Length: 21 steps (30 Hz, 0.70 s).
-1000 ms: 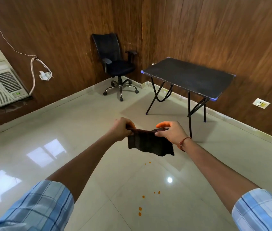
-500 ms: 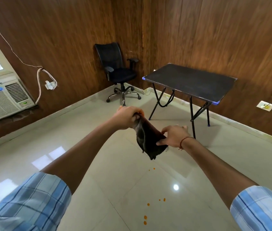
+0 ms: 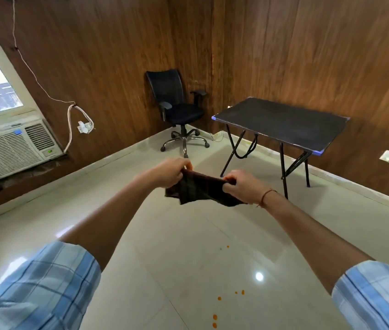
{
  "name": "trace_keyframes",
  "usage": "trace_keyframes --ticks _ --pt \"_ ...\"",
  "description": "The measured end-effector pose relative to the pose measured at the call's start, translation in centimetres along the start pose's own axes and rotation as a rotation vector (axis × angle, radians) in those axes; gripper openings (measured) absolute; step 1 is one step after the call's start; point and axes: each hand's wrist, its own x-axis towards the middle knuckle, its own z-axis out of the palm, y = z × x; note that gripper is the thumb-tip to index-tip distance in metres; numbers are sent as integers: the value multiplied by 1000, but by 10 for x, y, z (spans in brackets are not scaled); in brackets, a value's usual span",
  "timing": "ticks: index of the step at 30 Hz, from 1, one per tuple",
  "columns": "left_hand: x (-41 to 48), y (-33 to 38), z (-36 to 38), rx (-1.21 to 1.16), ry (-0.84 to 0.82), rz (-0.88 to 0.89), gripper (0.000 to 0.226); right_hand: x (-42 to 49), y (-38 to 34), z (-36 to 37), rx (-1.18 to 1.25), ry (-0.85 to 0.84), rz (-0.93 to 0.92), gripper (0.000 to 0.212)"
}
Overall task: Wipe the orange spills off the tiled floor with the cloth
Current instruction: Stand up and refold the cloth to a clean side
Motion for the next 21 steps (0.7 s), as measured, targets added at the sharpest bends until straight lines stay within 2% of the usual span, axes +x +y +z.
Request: trace_keyframes --ticks 4,7,9,11,12,14,15,18,21 --pt "0 -21 40 -558 132 -194 27 -2 -2 3 113 -41 66 24" --pt "-5 -33 70 -1018 143 -298 22 -11 3 10 339 -61 121 22" --pt "-8 -35 91 -1358 160 -404 16 -13 6 15 477 -65 144 28" --pt "-9 -34 110 -1559 237 -476 18 -14 10 22 406 -145 189 35" --pt "-7 -34 120 -1534 281 -490 20 -14 12 26 280 -218 224 40" --pt "-4 -32 138 -1249 356 -480 25 -14 17 37 40 -327 276 47" --pt "-2 -30 144 -1115 400 -462 25 -15 20 42 1 -356 288 46" --pt "4 -25 150 -1035 455 -425 20 -16 25 54 55 -400 327 37" --pt "10 -25 159 -1011 307 -407 25 -19 34 67 92 -402 367 33"
